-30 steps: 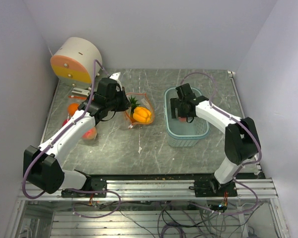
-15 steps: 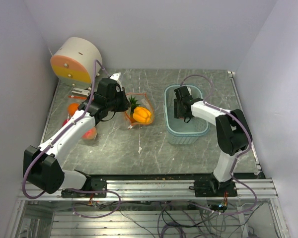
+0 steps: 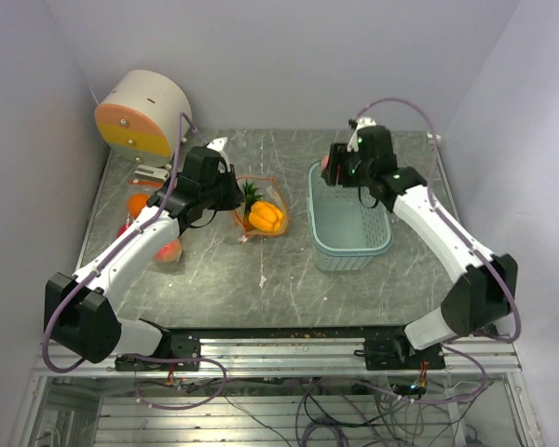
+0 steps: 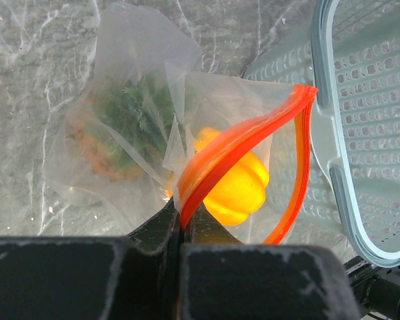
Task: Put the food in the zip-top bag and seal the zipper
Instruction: Pick up the fake fruit from the bin, then place the fake fruit in the zipper food storage bag.
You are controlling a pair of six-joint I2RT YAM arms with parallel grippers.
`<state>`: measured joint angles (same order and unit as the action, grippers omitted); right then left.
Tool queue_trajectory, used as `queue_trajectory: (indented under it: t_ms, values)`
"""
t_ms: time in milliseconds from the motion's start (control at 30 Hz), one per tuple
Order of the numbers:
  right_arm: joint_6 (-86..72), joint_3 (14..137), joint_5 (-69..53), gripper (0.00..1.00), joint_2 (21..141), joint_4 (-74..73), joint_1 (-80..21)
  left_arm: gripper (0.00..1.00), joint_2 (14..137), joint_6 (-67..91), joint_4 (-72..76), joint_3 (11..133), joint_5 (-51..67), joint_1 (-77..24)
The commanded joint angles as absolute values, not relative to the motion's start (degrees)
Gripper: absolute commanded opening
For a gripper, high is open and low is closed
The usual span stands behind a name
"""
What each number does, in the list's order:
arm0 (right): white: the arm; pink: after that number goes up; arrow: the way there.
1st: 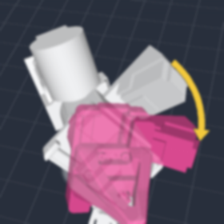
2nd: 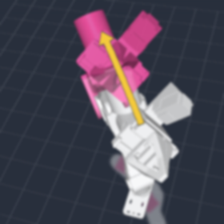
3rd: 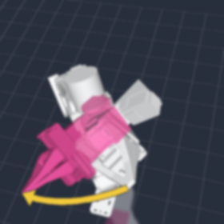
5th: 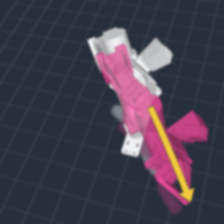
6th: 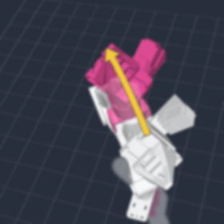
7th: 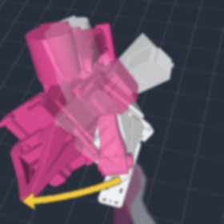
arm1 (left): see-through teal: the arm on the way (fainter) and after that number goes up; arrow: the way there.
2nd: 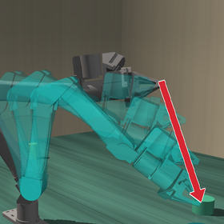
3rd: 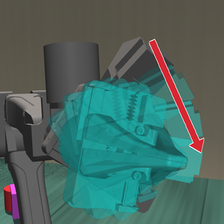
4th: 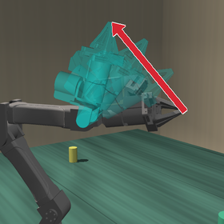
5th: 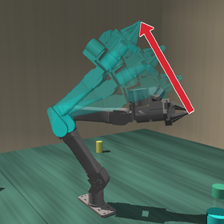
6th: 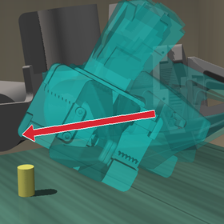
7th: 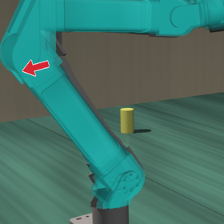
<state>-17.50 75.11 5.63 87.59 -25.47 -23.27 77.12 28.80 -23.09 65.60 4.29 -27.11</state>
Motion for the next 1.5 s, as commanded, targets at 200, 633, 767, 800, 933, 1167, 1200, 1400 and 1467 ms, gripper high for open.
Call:
queue_trajectory:
  t_ms: [200,633,767,800,933,1167,1200,1400,1467]
  values:
    - [-16.2,87.6,-30.1,0.34,87.1,-27.1,-34.8,0.07,78.5,29.1,-22.4,67.5,5.7,-27.2]
    - [-19.5,81.4,-20.1,0.31,92.3,-24.2,-38.6,0.07,76.7,30.8,-23.2,67.9,6.1,-27.2]
    - [-20.2,84.2,-12.1,0.29,96.9,-22.7,-38.9,0.07,75.9,31.7,-22.8,67.8,7.3,-27.1]
    - [-20.0,85.8,-11.0,0.29,98.3,-23.4,-39.0,0.07,75.7,31.8,-22.7,67.8,7.7,-27.2]
    - [-21.3,87.8,-5.1,0.31,100.8,-22.1,-39.4,0.07,75.7,31.7,-22.4,68.5,10.0,-27.2]
    - [-21.0,95.8,-2.1,0.51,105.4,-22.3,-40.5,0.07,75.5,33.2,-21.4,67.0,12.0,-27.2]
    - [-20.1,96.5,-3.0,0.58,105.5,-22.7,-41.1,0.07,75.5,33.0,-21.4,66.8,11.7,-27.2]
    - [-18.2,94.2,-2.9,0.91,101.3,-25.2,-43.1,0.07,76.8,32.3,-21.8,67.6,10.5,-27.2]
    - [-17.3,94.3,-2.9,0.96,99.9,-26.9,-43.1,0.07,77.1,32.4,-21.4,67.8,10.5,-27.2]
